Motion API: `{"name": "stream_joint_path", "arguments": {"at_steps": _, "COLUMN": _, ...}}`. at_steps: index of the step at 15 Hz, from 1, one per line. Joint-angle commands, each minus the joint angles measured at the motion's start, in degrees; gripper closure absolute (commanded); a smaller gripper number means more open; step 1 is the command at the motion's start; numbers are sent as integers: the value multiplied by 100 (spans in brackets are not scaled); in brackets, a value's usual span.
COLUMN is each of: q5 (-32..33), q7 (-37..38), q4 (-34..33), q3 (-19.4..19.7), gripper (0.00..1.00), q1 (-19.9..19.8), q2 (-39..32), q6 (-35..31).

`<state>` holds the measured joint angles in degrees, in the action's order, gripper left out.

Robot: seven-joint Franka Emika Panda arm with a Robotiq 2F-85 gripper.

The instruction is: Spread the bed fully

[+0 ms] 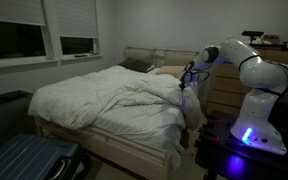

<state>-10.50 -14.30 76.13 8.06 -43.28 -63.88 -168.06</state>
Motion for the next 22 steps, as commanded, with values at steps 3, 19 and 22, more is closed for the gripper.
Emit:
{"name": "stream_joint_path", "arguments": {"at_steps": 3, "q5": -81, "q7": -232, "q4": 700, "q3": -313, "gripper": 100, "q1": -218, "q2": 946, "q6": 833}}
{"name": "stream_joint_path", "arguments": {"at_steps": 19, "q5": -691, "q7": -2687, "q4": 3811, "q3": -1504, "gripper": 100, "q1": -449, "q2": 3892, "q6": 3900}}
{"name": "stream_joint_path", "arguments": {"at_steps": 22, "q5": -798, "q7": -3083, "q4": 4310, "q3": -1471, "gripper": 100, "q1": -61, "q2": 4214, "q6": 4002}}
